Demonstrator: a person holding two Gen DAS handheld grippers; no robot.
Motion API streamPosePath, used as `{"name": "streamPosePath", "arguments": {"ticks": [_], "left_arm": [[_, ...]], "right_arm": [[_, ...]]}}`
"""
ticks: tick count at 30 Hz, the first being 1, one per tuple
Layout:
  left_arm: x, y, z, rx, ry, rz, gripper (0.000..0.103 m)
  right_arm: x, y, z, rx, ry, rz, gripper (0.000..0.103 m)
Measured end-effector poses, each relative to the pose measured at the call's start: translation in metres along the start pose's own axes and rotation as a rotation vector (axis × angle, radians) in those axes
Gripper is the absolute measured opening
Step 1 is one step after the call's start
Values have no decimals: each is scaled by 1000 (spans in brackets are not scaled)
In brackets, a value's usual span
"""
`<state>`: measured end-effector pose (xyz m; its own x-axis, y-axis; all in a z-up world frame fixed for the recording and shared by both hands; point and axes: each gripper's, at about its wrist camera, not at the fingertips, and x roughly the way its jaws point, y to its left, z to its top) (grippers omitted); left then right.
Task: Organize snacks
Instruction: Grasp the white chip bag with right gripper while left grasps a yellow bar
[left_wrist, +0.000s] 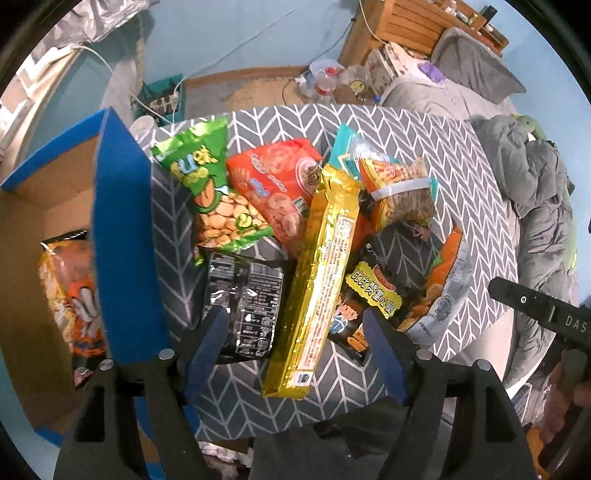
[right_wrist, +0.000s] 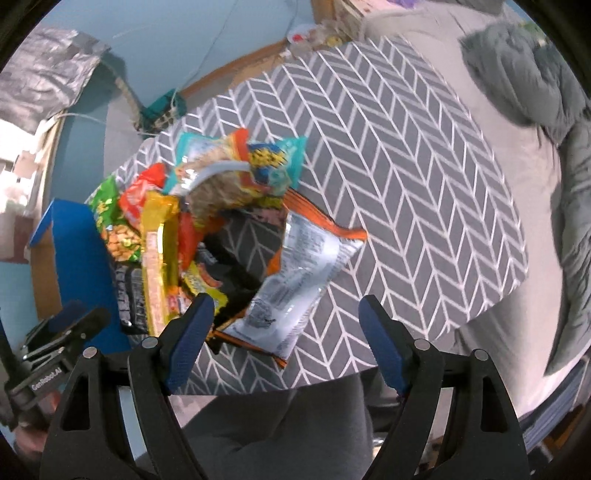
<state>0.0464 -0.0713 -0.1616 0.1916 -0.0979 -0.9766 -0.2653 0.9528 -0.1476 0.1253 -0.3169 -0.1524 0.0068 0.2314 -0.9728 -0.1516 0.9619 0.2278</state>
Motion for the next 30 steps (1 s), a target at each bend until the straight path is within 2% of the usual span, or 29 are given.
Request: {"name": "streamPosePath", "arguments": {"ticks": [9,20,25,30], "left_arm": [[38,-13,7,25,38,42,76],[62,-29,18,64,53,109,80],[72,-34,25,63,56,128,80],[78,-36,30,44,47,114,80]], "right_arm": [[34,-22,0,80,48,35,81],[85,-24,3,161,132,102,81],[104,-21,7,167,144,89,81],[111,-13,15,142,142,75,80]]}}
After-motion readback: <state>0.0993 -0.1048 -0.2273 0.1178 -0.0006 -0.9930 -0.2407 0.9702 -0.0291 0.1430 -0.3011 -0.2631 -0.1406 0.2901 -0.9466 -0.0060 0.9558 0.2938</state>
